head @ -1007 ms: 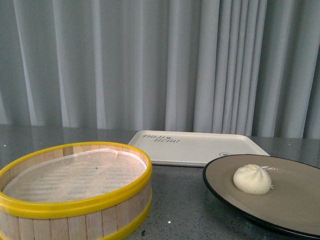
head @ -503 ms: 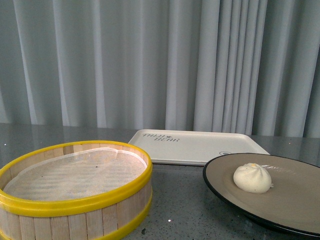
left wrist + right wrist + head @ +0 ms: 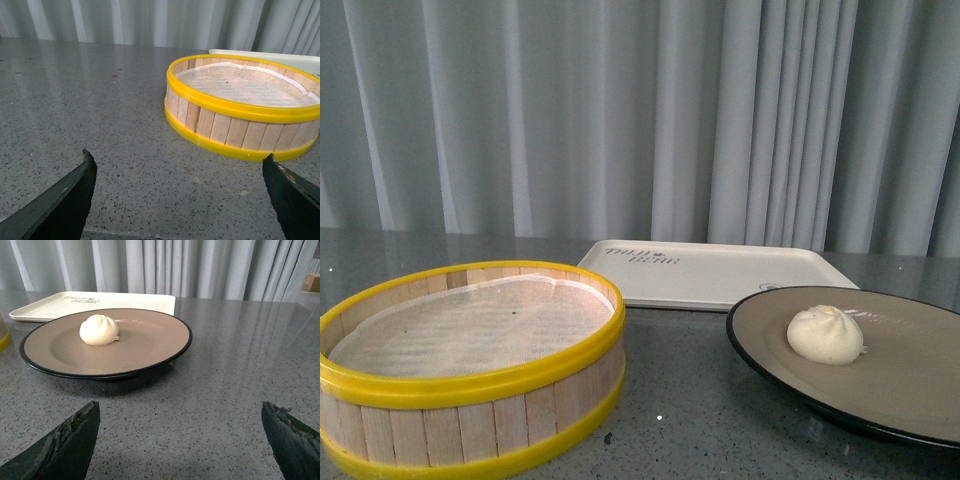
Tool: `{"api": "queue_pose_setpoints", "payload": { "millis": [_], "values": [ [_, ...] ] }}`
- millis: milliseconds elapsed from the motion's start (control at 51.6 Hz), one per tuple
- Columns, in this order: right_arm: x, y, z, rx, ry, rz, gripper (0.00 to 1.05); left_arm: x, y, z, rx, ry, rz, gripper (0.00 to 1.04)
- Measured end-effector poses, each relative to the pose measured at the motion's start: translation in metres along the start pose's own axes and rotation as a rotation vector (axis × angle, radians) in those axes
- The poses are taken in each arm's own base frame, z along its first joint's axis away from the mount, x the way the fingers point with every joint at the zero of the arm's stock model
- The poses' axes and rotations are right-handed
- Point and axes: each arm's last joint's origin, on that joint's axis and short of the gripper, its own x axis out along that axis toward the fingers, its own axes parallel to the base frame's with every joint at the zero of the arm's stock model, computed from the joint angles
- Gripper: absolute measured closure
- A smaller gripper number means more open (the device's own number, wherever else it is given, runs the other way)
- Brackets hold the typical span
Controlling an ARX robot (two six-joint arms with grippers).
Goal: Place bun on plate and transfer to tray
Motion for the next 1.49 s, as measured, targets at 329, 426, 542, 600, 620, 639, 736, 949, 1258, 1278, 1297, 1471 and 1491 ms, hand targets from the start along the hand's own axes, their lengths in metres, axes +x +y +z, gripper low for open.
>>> {"api": "queue_pose_setpoints", "payload": {
  "millis": [329, 426, 542, 600, 620, 639, 736, 949, 1258, 1278, 1297, 1471, 1491],
  "values": [
    [0.001, -0.001, 0.0, -0.008, 0.014, -0.021, 0.08, 0.0, 0.0, 0.0, 0.0, 0.0, 0.0, 0.07],
    [0.011, -0.005, 0.016, -0.107, 0.064, -0.019, 0.08, 0.0, 0.0, 0.0, 0.0, 0.0, 0.0, 0.07],
    [0.031, -0.003, 0.051, -0.314, 0.09, 0.083, 0.08, 0.0, 0.0, 0.0, 0.0, 0.0, 0.0, 0.07],
    [0.042, 0.0, 0.065, -0.452, 0.098, 0.122, 0.08, 0.0, 0.0, 0.0, 0.0, 0.0, 0.0, 0.07],
    [0.045, 0.001, 0.067, -0.493, 0.105, 0.128, 0.08, 0.0, 0.0, 0.0, 0.0, 0.0, 0.0, 0.07],
    [0.05, 0.002, 0.07, -0.563, 0.123, 0.146, 0.08, 0.0, 0.0, 0.0, 0.0, 0.0, 0.0, 0.07],
    [0.063, 0.006, 0.071, -0.744, 0.193, 0.22, 0.08, 0.0, 0.0, 0.0, 0.0, 0.0, 0.0, 0.07],
    [0.074, 0.019, 0.076, -1.042, 0.276, 0.484, 0.08, 0.0, 0.0, 0.0, 0.0, 0.0, 0.0, 0.07],
    [0.116, 0.031, 0.065, -1.256, 0.303, 0.688, 0.08, 0.0, 0.0, 0.0, 0.0, 0.0, 0.0, 0.07],
    [0.118, 0.032, 0.065, -1.262, 0.297, 0.696, 0.08, 0.0, 0.0, 0.0, 0.0, 0.0, 0.0, 0.07],
    [0.119, 0.033, 0.066, -1.263, 0.293, 0.698, 0.08, 0.0, 0.0, 0.0, 0.0, 0.0, 0.0, 0.07],
    [0.136, 0.043, 0.069, -1.287, 0.267, 0.722, 0.08, 0.0, 0.0, 0.0, 0.0, 0.0, 0.0, 0.07],
    [0.138, 0.044, 0.069, -1.288, 0.262, 0.725, 0.08, 0.0, 0.0, 0.0, 0.0, 0.0, 0.0, 0.07]
  ]
}}
